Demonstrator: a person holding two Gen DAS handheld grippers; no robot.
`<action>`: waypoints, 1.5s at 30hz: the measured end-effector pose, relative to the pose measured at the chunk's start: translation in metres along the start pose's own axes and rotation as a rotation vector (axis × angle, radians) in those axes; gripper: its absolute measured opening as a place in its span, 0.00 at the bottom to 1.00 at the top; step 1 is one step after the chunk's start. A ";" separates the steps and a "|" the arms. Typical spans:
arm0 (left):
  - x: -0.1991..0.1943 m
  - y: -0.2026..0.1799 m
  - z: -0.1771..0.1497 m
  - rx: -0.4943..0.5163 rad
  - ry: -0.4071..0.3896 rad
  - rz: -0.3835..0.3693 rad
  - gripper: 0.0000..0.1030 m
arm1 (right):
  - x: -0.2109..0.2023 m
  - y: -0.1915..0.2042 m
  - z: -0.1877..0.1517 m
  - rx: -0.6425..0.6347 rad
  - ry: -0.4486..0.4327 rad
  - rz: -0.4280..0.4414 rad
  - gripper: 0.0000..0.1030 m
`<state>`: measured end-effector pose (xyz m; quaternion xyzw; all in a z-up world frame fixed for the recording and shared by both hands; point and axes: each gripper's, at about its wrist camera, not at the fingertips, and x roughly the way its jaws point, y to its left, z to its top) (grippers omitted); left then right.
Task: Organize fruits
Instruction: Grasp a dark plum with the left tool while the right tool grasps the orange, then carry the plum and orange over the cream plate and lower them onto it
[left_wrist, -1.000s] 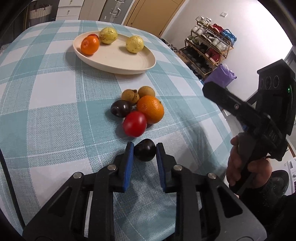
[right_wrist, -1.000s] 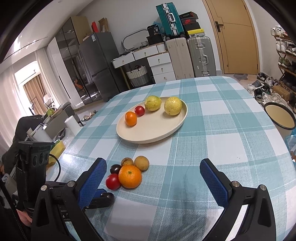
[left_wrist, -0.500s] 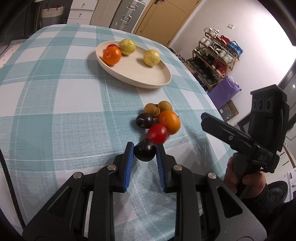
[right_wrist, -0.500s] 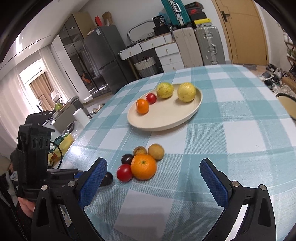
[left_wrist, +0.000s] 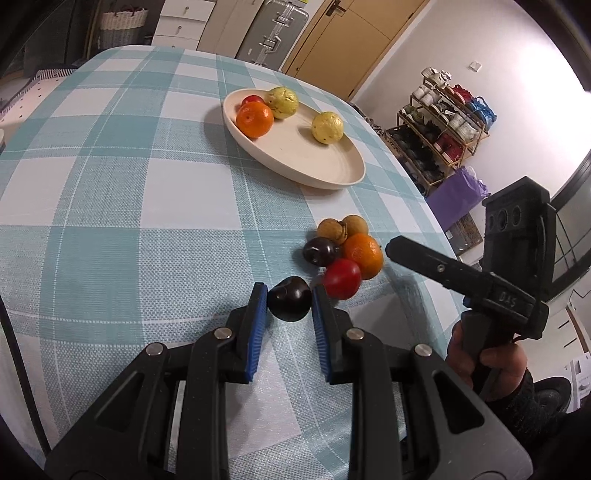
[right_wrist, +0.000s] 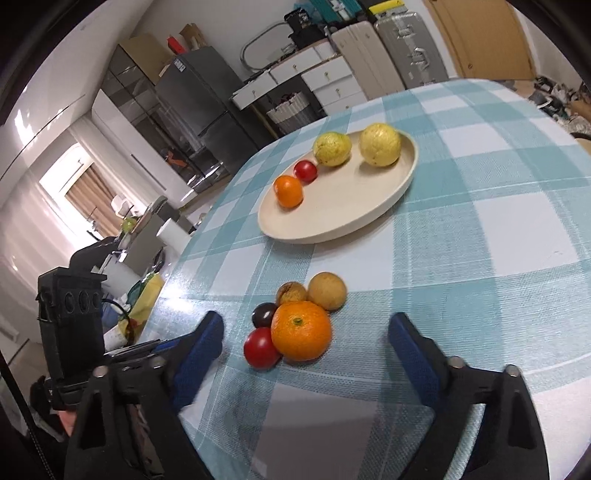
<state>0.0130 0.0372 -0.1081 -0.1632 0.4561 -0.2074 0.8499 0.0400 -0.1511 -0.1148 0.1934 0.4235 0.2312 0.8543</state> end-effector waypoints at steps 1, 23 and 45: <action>0.000 0.000 0.000 -0.002 -0.002 0.000 0.21 | 0.002 0.001 0.000 -0.001 0.007 -0.005 0.83; -0.008 -0.011 0.032 0.037 -0.047 0.038 0.21 | -0.007 -0.004 0.004 -0.026 0.007 0.012 0.38; 0.057 -0.027 0.169 0.069 -0.083 0.012 0.21 | -0.007 -0.010 0.099 -0.121 -0.128 -0.026 0.38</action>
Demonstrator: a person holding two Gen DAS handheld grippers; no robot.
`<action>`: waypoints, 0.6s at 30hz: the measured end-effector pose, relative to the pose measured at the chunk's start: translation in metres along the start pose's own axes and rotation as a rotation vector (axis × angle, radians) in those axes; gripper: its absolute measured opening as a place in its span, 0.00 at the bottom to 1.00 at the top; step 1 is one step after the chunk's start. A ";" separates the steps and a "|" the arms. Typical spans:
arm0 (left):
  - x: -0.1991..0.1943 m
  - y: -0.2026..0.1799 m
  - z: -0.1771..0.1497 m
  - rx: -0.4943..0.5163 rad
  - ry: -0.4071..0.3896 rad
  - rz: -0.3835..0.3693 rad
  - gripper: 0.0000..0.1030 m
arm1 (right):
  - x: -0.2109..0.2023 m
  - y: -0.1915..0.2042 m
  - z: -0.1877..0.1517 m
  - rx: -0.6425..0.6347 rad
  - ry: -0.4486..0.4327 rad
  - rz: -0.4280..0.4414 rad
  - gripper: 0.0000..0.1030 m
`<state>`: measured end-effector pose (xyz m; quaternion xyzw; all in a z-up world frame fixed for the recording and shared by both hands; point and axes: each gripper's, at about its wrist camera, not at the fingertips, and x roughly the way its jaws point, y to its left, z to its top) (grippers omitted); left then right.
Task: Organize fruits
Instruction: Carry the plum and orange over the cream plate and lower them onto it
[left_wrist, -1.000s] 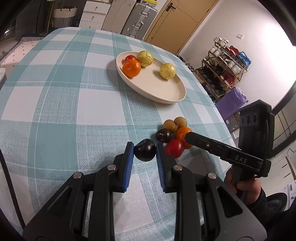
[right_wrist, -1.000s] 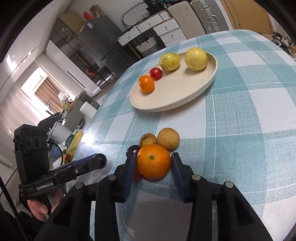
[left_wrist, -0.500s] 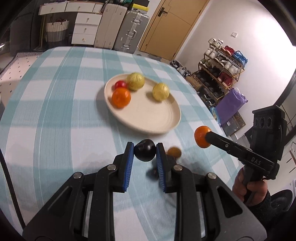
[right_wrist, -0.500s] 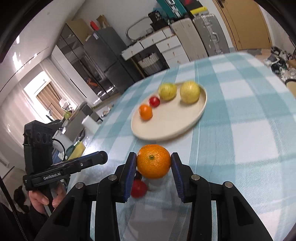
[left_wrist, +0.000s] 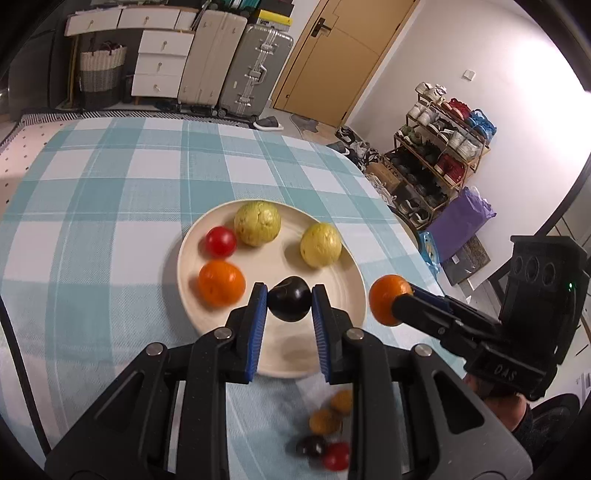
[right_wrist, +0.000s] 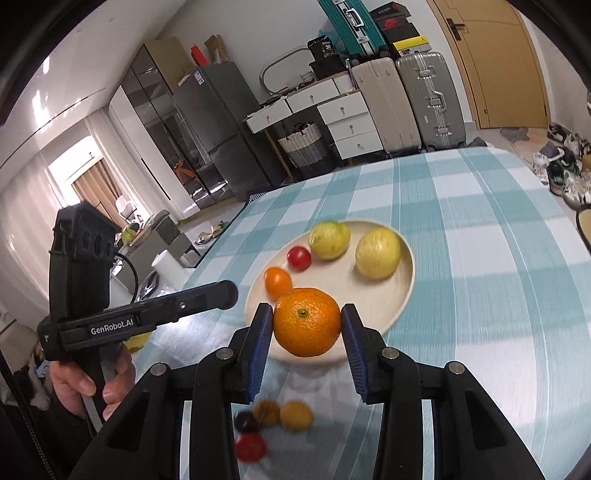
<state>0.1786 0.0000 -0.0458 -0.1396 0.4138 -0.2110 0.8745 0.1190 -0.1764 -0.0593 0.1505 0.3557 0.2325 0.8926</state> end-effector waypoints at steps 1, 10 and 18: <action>0.005 0.001 0.004 -0.002 0.008 -0.004 0.21 | 0.005 -0.001 0.005 0.002 -0.001 0.003 0.38; 0.046 0.009 0.031 0.009 0.064 -0.012 0.21 | 0.036 -0.013 0.034 -0.017 0.015 -0.007 0.38; 0.064 0.017 0.041 0.002 0.093 -0.012 0.21 | 0.058 -0.019 0.050 -0.019 0.029 -0.012 0.38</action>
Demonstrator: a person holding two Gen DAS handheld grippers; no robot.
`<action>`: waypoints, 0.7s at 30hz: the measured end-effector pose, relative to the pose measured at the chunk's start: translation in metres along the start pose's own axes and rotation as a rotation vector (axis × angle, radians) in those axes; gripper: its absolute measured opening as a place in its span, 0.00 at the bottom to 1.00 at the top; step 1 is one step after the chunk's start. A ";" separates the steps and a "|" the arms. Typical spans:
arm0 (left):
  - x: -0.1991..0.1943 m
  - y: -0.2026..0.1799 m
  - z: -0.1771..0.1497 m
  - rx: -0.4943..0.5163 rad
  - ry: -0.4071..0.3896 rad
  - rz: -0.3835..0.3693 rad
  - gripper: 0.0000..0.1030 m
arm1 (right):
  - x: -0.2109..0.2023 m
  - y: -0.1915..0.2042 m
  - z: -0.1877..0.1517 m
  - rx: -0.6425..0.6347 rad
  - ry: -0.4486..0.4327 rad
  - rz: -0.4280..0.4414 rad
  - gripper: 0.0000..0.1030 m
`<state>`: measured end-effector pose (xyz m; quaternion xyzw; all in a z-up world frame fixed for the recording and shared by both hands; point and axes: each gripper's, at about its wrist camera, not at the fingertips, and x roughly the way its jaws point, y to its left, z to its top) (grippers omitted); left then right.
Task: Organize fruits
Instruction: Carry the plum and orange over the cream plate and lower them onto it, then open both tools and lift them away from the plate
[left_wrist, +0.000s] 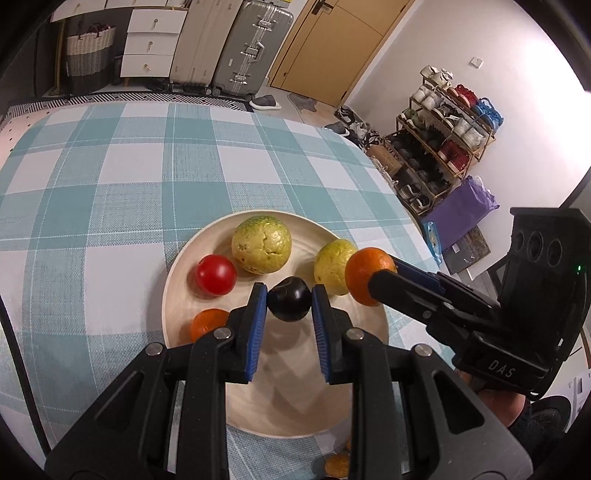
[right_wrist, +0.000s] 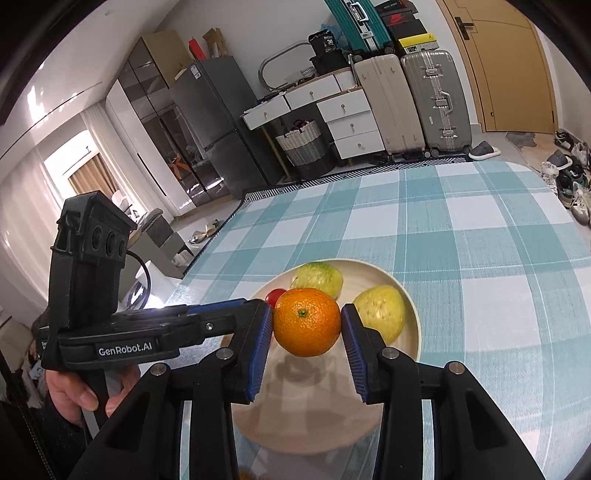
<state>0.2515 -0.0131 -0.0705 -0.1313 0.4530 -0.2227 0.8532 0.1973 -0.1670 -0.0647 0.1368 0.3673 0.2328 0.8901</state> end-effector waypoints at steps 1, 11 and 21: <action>0.003 0.000 0.001 0.005 0.008 0.002 0.21 | 0.003 0.000 0.002 0.000 0.005 -0.005 0.38; 0.017 0.004 0.005 0.003 0.034 0.016 0.21 | 0.030 0.001 0.003 -0.030 0.054 -0.037 0.38; 0.010 0.006 0.006 -0.008 0.001 0.009 0.21 | 0.033 0.000 0.005 -0.018 0.033 -0.039 0.63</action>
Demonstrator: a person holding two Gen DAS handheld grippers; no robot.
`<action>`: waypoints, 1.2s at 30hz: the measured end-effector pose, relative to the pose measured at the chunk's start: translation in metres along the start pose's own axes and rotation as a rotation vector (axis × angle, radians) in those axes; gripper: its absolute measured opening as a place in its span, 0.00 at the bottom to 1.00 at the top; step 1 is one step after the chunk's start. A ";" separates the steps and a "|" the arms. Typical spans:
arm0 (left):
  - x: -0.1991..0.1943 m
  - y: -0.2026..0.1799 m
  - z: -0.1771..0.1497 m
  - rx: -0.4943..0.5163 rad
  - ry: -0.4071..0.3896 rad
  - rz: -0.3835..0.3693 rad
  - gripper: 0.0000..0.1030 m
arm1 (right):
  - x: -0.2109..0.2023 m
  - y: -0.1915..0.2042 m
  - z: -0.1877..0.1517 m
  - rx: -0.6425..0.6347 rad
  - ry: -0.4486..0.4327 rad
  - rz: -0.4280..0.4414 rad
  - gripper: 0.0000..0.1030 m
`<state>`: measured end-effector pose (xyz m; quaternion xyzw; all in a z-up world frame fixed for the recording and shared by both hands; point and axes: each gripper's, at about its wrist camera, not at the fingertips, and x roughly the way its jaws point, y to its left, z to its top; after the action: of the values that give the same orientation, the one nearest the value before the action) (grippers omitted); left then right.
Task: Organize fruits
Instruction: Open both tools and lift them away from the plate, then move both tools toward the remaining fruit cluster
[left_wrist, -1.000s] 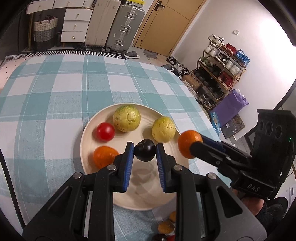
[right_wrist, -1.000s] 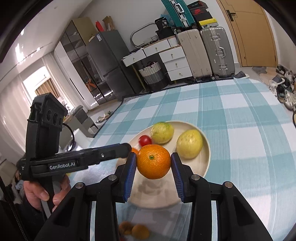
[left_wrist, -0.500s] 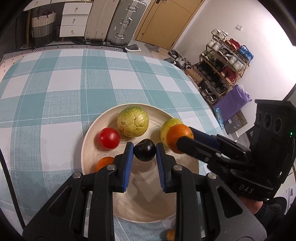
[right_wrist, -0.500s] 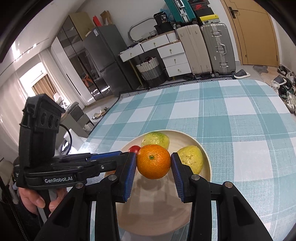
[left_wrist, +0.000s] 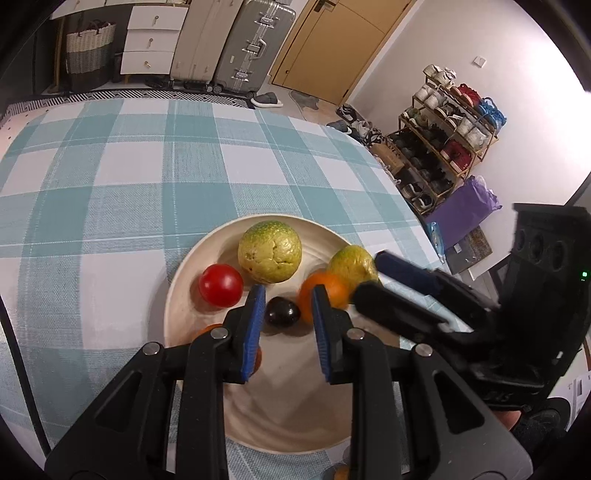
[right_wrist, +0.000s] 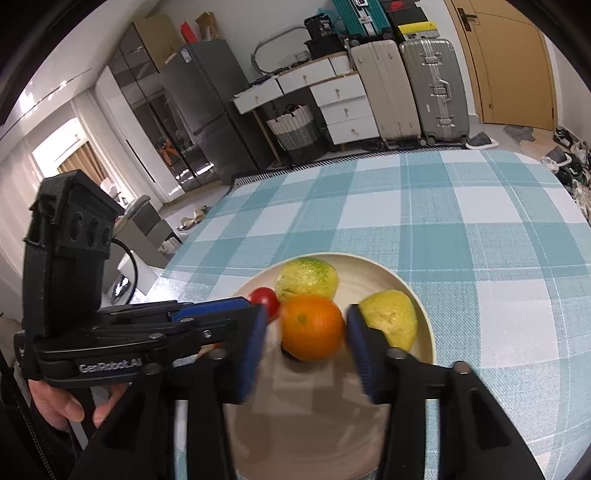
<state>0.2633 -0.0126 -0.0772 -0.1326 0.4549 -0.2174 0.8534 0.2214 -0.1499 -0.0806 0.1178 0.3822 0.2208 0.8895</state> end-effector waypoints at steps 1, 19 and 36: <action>-0.003 0.001 0.000 -0.001 -0.008 0.002 0.21 | -0.004 0.002 0.001 -0.009 -0.020 -0.005 0.66; -0.072 -0.014 -0.033 0.017 -0.160 0.119 0.55 | -0.070 0.010 -0.011 0.007 -0.163 -0.027 0.83; -0.134 -0.035 -0.077 0.034 -0.321 0.211 0.97 | -0.112 0.046 -0.047 -0.075 -0.215 -0.012 0.95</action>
<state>0.1247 0.0208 -0.0090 -0.1025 0.3207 -0.1103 0.9351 0.1043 -0.1621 -0.0251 0.1053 0.2770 0.2157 0.9304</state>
